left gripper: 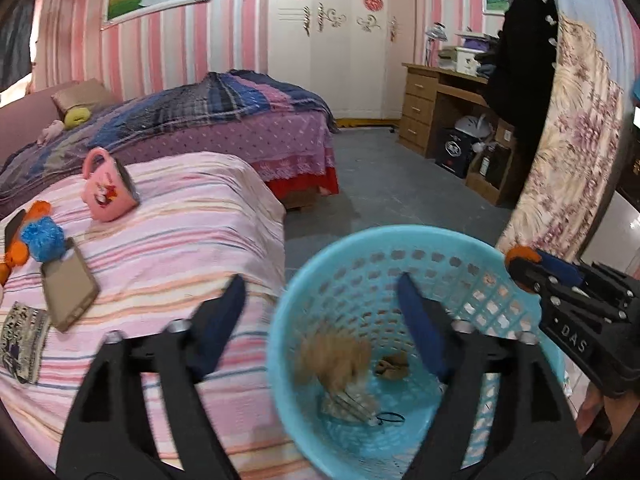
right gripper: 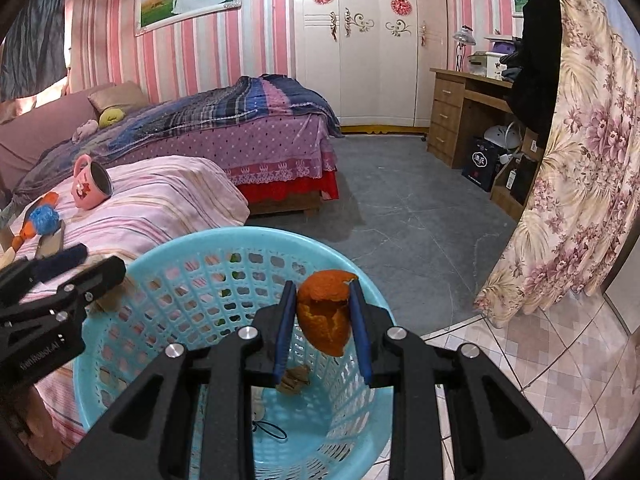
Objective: Collect trash
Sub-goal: 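Open the left gripper to drop the brown glove into the basket, then open the right gripper to drop the orange fruit into the basket, then move both open grippers back over the bed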
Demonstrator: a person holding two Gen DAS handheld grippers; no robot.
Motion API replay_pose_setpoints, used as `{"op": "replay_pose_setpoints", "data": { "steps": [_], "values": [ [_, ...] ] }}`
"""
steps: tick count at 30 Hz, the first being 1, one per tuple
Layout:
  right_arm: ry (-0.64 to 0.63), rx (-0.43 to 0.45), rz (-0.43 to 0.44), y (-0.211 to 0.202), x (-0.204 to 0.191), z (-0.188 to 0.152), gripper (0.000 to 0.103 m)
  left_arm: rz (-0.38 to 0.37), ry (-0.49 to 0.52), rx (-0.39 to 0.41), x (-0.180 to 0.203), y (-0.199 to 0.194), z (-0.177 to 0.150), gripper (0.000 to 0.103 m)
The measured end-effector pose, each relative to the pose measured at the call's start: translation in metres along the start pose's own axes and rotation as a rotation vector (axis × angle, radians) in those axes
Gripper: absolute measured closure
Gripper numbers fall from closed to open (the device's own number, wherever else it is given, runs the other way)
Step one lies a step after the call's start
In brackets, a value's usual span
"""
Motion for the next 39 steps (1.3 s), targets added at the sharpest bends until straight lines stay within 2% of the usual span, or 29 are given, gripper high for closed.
{"op": "replay_pose_setpoints", "data": {
  "steps": [5,12,14,15,16,18,22,24,32,39],
  "values": [
    [0.003,-0.003,-0.007,0.001,-0.002,0.001,0.076,0.057,-0.001,0.023,-0.026,-0.013,0.003,0.013],
    [-0.009,-0.016,-0.003,0.002,-0.017,0.004,0.074,0.124,-0.038,0.039,-0.070,-0.036,0.005,0.010],
    [-0.013,-0.028,-0.008,0.003,-0.022,0.004,0.058,0.134,-0.044,0.043,-0.079,-0.042,0.005,0.009],
    [-0.015,-0.024,-0.014,0.003,-0.024,0.005,0.044,0.143,-0.047,0.048,-0.086,-0.046,0.005,0.009],
    [-0.013,-0.024,-0.019,0.002,-0.026,0.006,0.036,0.151,-0.048,0.052,-0.091,-0.050,0.004,0.009],
    [-0.004,-0.024,-0.022,0.001,-0.030,0.007,0.035,0.170,-0.053,0.057,-0.103,-0.059,0.003,0.009],
    [0.023,0.005,-0.039,-0.006,-0.039,0.012,0.022,0.202,-0.068,0.060,-0.126,-0.075,-0.002,0.008],
    [0.039,0.018,-0.038,-0.011,-0.046,0.015,0.018,0.221,-0.075,0.057,-0.140,-0.083,-0.005,0.007],
    [0.042,0.027,-0.021,-0.018,-0.086,0.028,0.016,0.295,-0.088,0.060,-0.198,-0.116,-0.017,0.006],
    [-0.017,0.040,0.014,-0.023,-0.143,0.037,0.015,0.350,-0.112,0.047,-0.258,-0.142,-0.023,0.006]
  ]
}}
Point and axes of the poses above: each gripper's, at about its wrist camera, not at the fingertips, and y roughly the way its jaws point, x to its right, z to its top, the point moved 4 cm from there along y, roughly the way its jaws point, and after that the axes turned 8 degrees about -z, right-handed, at the moved point
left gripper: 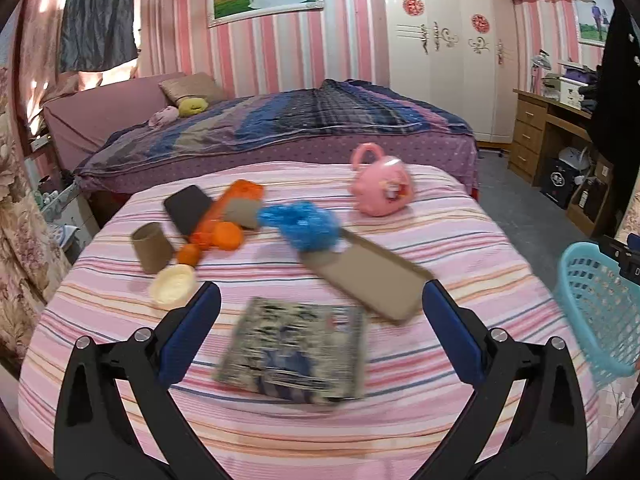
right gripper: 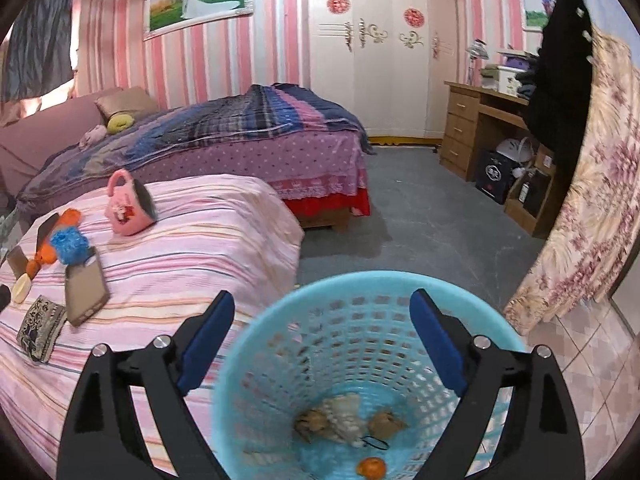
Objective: Collect trash
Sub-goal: 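Move both open grippers back over the bed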
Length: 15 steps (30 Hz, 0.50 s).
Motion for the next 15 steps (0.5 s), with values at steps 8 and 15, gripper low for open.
{"op": "replay_pose_setpoints", "data": {
  "steps": [8,15],
  "values": [
    [-0.058,0.009,0.050,-0.005,-0.054,0.002,0.014,0.061,-0.033,-0.005,-0.065,0.006,-0.007,0.005],
    [-0.143,0.018,0.091,-0.010,-0.106,-0.001,0.014,0.096,-0.093,-0.025,-0.112,0.016,-0.018,0.005]
  ]
}}
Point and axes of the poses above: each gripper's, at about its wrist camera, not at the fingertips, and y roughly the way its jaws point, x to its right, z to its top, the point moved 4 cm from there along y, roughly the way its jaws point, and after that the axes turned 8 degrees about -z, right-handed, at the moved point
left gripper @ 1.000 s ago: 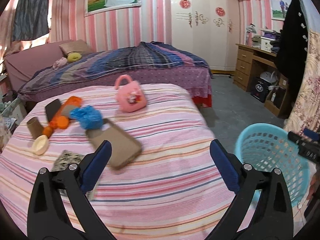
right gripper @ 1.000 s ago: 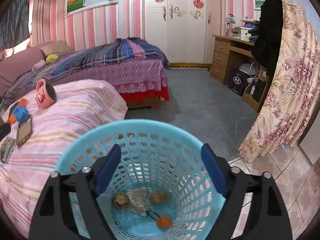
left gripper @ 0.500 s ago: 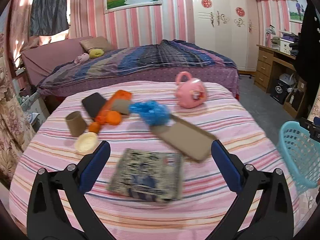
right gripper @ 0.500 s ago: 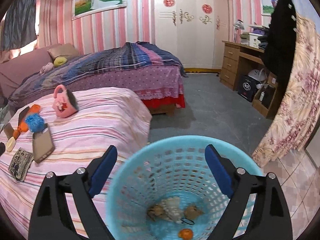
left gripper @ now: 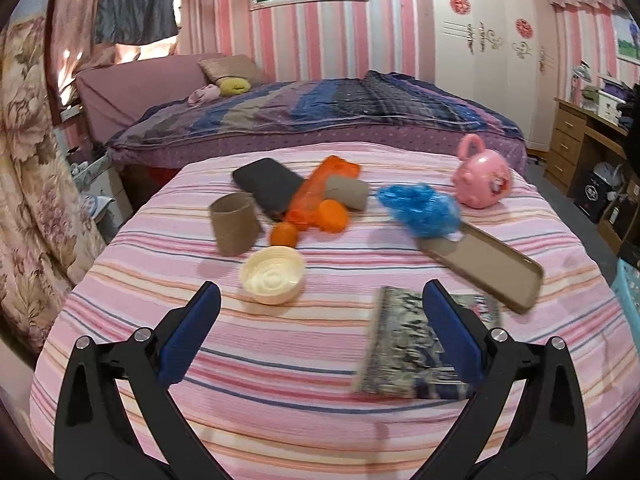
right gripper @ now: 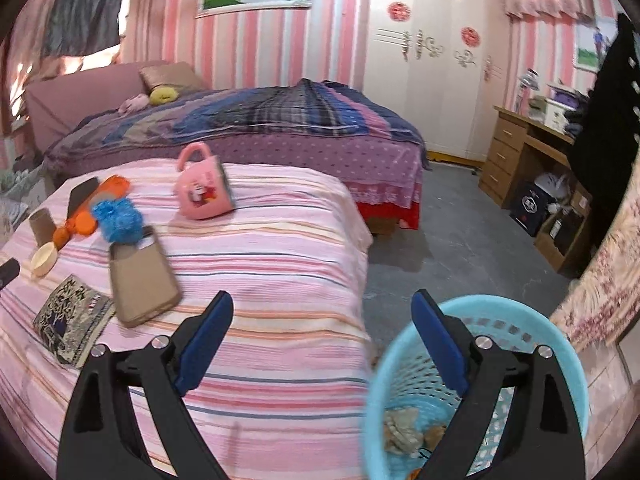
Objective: Collect trash
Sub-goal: 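Move both open grippers back over the bed, then reach the right gripper around the printed snack packet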
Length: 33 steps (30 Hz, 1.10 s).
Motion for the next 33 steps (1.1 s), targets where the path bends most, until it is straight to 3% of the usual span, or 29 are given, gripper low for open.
{"op": "replay_pose_setpoints", "data": {
  "steps": [8,18,28,33],
  "values": [
    [-0.048,-0.004,0.072,-0.003,-0.055,0.001,0.014,0.039,-0.070,-0.038,-0.044,0.014,-0.009,0.005],
    [-0.121,-0.010,0.148,-0.005,-0.116,-0.001,0.014,0.067,-0.101,-0.055,-0.072,0.022,-0.012,0.005],
    [-0.151,-0.076,0.254,-0.005,-0.158,-0.010,0.014,0.096,-0.052,-0.059,-0.079,0.020,-0.015,0.005],
    [-0.174,-0.111,0.267,-0.001,-0.178,-0.018,0.014,0.099,-0.051,-0.068,-0.085,0.018,-0.018,0.005]
  ]
}}
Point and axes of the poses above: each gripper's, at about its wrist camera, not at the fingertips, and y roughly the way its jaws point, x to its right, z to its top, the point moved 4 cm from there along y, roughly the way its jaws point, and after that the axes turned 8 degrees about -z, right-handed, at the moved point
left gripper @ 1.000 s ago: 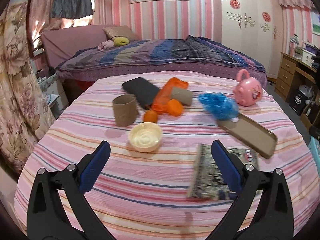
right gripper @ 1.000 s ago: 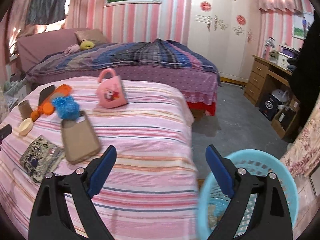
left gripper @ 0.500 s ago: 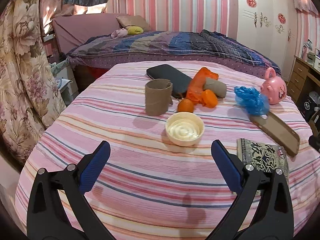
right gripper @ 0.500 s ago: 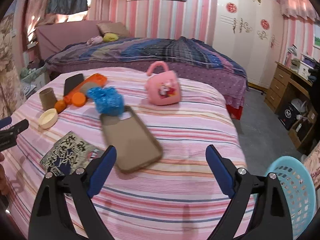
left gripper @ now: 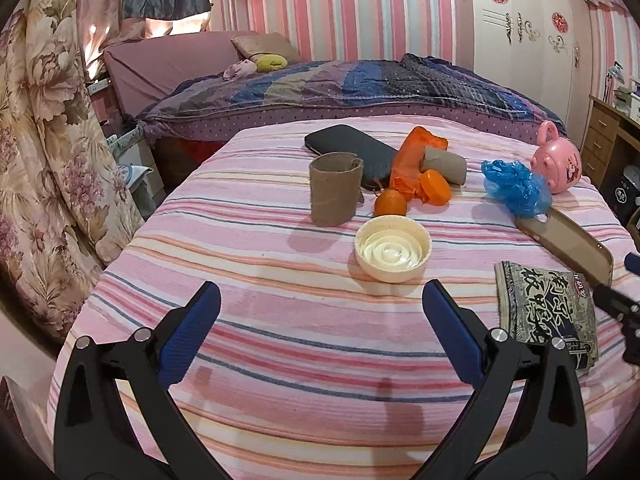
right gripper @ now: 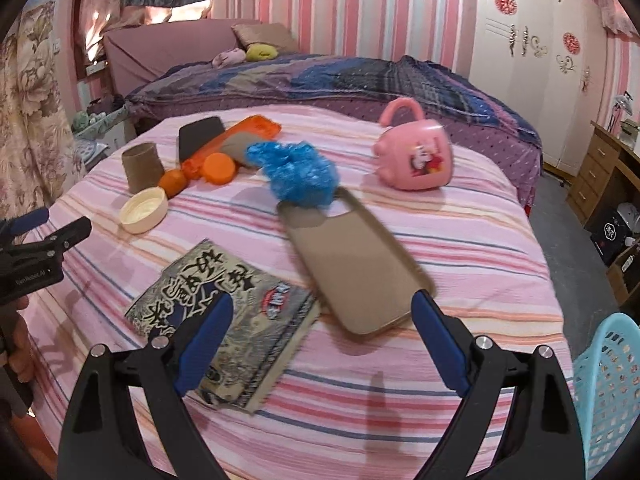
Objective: Collect trash
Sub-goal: 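Reach the right gripper around the printed snack packet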
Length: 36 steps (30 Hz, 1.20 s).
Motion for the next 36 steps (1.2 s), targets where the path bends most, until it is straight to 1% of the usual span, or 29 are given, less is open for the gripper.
{"op": "replay_pose_setpoints", "data": {
  "steps": [2,6,12,13,15,18,21,26,27,28,29,31,35,36],
  "values": [
    [0.004,-0.025,0.011,0.004,-0.004,-0.003,0.016,0.000,-0.013,-0.006,-0.004,0.000,-0.001,0.005],
    [-0.003,-0.062,0.022,0.008,-0.009,-0.007,0.026,0.008,-0.033,-0.013,-0.016,-0.001,-0.002,0.006],
    [-0.015,-0.073,0.019,0.014,-0.013,-0.011,0.027,0.008,-0.057,-0.024,-0.025,0.000,-0.005,0.005],
    [-0.017,-0.071,0.020,0.014,-0.014,-0.011,0.029,0.007,-0.058,-0.025,-0.025,0.000,-0.005,0.005],
    [-0.016,-0.067,0.019,0.013,-0.014,-0.010,0.037,0.009,-0.050,-0.025,-0.024,0.000,-0.006,0.005],
    [0.003,-0.073,0.048,0.012,-0.014,-0.012,0.037,0.012,-0.034,-0.025,-0.022,-0.001,-0.006,0.005],
    [-0.018,-0.082,0.042,0.015,-0.014,-0.014,0.037,0.013,-0.033,-0.022,-0.021,-0.002,-0.005,0.005],
    [-0.042,-0.071,0.032,0.015,-0.017,-0.011,0.038,0.012,-0.026,-0.024,-0.019,-0.001,-0.004,0.005],
    [-0.040,-0.068,0.031,0.015,-0.017,-0.011,0.041,0.015,-0.022,-0.027,-0.018,0.000,-0.005,0.005],
    [-0.029,-0.067,0.045,0.014,-0.017,-0.009,0.047,0.019,-0.016,-0.028,-0.018,0.000,-0.005,0.005],
    [-0.022,-0.068,0.056,0.014,-0.017,-0.009,0.050,0.021,-0.012,-0.028,-0.018,0.000,-0.005,0.005],
    [-0.014,-0.082,0.081,0.015,-0.017,-0.010,0.051,0.023,-0.007,-0.029,-0.018,0.000,-0.006,0.005],
    [-0.015,-0.111,0.085,0.021,-0.018,-0.012,0.051,0.017,-0.012,-0.026,-0.017,-0.001,-0.005,0.005],
    [-0.010,-0.113,0.087,0.022,-0.018,-0.013,0.049,0.015,-0.011,-0.025,-0.017,-0.001,-0.005,0.005]
  ]
}}
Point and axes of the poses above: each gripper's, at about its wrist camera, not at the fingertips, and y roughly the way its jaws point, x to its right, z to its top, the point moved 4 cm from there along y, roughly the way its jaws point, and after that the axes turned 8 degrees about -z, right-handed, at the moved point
